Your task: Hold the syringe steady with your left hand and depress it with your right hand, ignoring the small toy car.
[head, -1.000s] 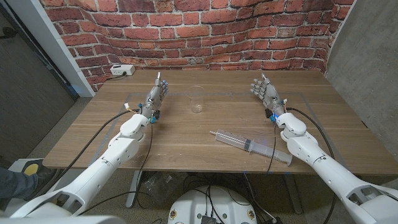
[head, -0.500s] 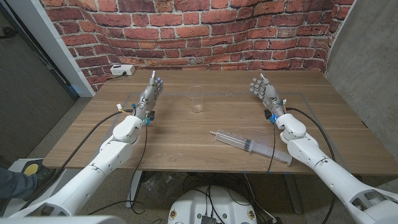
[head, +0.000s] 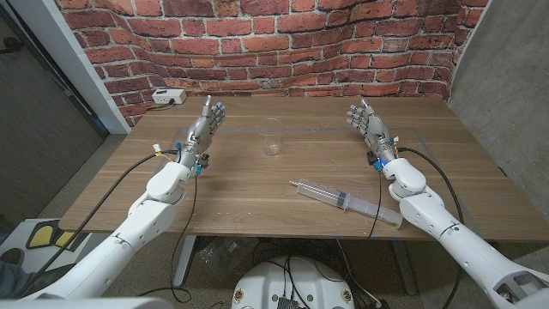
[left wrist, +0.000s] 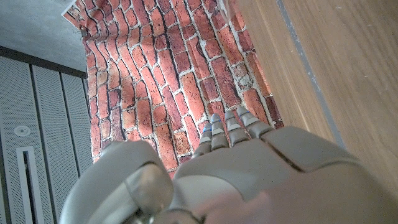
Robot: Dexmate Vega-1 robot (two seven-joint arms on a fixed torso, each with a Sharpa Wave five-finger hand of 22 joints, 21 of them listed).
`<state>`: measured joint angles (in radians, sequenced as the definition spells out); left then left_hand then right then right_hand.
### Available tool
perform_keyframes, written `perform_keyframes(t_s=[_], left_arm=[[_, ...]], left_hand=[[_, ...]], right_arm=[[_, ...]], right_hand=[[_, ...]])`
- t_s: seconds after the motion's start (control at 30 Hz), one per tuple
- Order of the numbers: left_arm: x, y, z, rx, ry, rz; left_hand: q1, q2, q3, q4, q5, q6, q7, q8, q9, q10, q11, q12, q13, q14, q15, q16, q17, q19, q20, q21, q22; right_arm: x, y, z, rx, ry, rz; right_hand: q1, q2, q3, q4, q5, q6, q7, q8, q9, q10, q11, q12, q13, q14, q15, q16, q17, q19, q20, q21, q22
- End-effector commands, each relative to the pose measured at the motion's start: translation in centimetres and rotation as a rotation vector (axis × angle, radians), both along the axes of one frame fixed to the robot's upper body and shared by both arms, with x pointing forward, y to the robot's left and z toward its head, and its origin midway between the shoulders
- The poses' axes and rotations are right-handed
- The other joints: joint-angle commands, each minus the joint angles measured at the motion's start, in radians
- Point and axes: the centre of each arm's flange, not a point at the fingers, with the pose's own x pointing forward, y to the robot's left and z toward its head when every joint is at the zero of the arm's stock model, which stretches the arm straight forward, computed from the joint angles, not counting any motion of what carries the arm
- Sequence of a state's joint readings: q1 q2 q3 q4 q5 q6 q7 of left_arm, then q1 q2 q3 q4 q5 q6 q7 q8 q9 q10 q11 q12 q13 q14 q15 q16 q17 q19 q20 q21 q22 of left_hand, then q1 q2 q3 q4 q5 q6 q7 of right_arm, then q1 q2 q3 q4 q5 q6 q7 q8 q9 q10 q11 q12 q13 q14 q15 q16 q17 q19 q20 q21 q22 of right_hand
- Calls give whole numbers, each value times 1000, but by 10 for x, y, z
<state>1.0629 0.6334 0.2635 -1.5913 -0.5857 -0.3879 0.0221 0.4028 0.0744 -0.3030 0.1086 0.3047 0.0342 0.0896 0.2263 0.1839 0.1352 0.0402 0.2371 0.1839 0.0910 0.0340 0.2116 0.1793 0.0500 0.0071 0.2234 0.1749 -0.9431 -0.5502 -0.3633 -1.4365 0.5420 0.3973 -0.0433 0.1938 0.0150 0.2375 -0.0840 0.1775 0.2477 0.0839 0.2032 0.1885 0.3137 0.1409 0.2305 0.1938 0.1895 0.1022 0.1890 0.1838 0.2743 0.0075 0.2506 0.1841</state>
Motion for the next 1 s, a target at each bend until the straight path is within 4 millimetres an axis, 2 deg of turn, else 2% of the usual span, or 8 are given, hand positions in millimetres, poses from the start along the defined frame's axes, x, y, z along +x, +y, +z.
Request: perform_keyframes(t_s=[0.03, 0.37, 0.67, 1.0], left_arm=[[-19, -7, -1, 44, -69, -28], [-34, -24, -7, 58, -123, -48], [-47, -36, -8, 104, -163, -34], [-56, -66, -6, 145, -196, -87]], left_hand=[[9, 3, -1, -6, -1, 14, -1, 4, 1, 14, -2, 5, 5, 14, -3, 5, 2, 19, 0, 6, 3], [14, 3, 0, -8, -3, 26, -2, 5, 1, 28, -5, 6, 5, 24, -6, 3, 2, 24, 4, 4, 3], [19, 3, 0, -10, -4, 37, -4, 5, 1, 34, -11, 4, 5, 28, -10, 1, 2, 32, 4, 4, 3], [27, 2, 1, -14, -6, 50, -6, 5, 1, 49, -13, 4, 5, 44, -16, 1, 2, 51, 5, 6, 3]], right_arm=[[-25, -7, 0, -7, -34, -26], [-45, -9, -9, 8, -62, -33], [-46, -17, -14, 28, -59, -32], [-56, -33, -13, 8, -61, -33]], right_hand=[[-2, -10, -6, 0, 4, -6, 4, -3, 4, -2, 0, -1, 1, 3, -1, -2, 3, 6, 2, -5, 1], [-4, -12, -8, -1, 4, -2, 8, -2, 4, 4, -2, 1, 1, 5, -2, -1, 3, 7, 2, -7, 1], [-1, -10, -7, -2, 5, 1, 8, -1, 4, 8, -1, 3, 1, 8, -4, 0, 3, 10, 2, -8, 1], [1, -8, -6, -4, 5, 3, 8, -1, 4, 9, -3, 2, 1, 10, -4, 0, 2, 12, 3, -9, 1]])
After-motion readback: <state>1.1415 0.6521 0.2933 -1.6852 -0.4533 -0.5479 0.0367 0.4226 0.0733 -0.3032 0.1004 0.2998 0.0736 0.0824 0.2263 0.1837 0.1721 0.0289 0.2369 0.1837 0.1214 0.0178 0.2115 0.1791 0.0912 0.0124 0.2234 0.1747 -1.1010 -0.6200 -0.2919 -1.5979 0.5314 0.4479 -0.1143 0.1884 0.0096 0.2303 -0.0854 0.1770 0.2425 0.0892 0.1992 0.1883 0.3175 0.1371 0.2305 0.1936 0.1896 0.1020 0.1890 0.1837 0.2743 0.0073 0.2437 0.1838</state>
